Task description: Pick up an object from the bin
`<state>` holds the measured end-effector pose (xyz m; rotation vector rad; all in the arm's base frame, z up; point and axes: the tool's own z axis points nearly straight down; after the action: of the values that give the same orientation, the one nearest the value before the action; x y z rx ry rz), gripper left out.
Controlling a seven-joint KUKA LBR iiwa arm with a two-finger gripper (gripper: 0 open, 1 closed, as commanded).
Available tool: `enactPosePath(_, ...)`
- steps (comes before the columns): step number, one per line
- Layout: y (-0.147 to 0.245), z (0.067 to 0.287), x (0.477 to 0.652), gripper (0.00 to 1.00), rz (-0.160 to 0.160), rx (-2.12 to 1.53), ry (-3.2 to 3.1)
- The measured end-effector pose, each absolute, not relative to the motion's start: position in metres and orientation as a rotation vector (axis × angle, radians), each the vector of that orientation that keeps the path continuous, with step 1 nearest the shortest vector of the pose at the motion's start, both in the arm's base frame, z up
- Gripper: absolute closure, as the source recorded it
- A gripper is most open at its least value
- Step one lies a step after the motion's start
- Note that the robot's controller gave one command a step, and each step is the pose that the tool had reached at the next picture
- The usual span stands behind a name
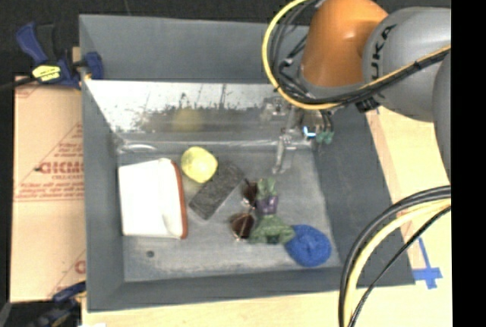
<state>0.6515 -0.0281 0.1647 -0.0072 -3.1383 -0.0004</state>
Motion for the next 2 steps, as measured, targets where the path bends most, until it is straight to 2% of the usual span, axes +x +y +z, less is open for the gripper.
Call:
enactPosePath(1,-0.028,0.17,0.653,0.0,0.001,-0.006,-3.146)
enactPosePath(2,0.052,0.068,0.614,0.0,-0.002,0.417,-3.115)
